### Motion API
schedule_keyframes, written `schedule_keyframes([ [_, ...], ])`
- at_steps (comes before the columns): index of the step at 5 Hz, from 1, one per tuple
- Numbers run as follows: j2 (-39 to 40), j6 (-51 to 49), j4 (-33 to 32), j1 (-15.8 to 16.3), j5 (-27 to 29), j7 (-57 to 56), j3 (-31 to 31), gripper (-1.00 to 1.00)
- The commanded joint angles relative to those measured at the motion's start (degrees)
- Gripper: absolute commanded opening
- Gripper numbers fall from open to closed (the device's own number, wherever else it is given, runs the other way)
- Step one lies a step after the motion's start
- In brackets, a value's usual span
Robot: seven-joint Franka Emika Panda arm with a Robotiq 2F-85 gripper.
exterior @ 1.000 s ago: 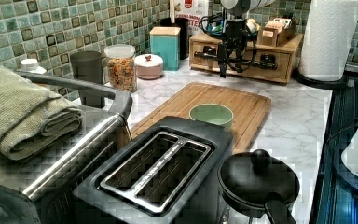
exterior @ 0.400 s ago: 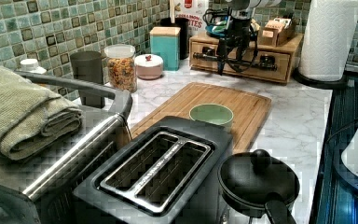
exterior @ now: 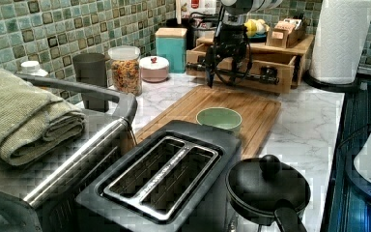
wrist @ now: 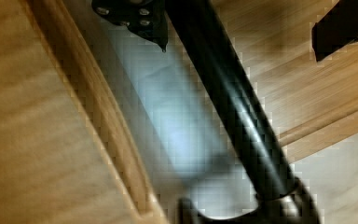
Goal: Open the drawer.
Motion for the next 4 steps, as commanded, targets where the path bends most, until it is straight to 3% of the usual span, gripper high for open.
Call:
schedule_keyframes([
  [1, -6.1, -2.6, -7.1, 11.6, -1.2, -1.9, 12.2, 1.00],
  [4, -6.1, -2.6, -7.1, 9.7, -1.3, -1.8, 14.0, 1.00],
])
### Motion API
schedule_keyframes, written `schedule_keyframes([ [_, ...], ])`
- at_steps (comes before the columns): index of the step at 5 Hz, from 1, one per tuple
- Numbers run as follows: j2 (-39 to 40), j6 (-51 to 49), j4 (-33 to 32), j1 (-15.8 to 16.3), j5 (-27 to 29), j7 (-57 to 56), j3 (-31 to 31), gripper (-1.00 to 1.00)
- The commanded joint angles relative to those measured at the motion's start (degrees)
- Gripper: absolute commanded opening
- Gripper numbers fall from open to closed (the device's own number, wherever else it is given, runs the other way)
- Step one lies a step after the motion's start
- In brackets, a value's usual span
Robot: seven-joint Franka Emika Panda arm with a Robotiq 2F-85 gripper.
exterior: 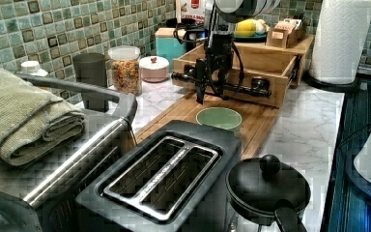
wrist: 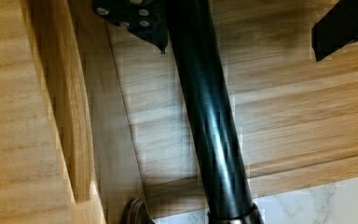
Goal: Open the drawer.
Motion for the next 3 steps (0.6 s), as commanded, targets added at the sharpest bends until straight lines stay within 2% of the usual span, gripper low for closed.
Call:
schedule_keyframes([
  [1, -2.4, -2.0, -2.2, 6.2, 0.1, -1.1, 7.4, 1.00],
  [3, -2.4, -2.1, -2.2, 6.2, 0.1, -1.2, 7.4, 1.00],
])
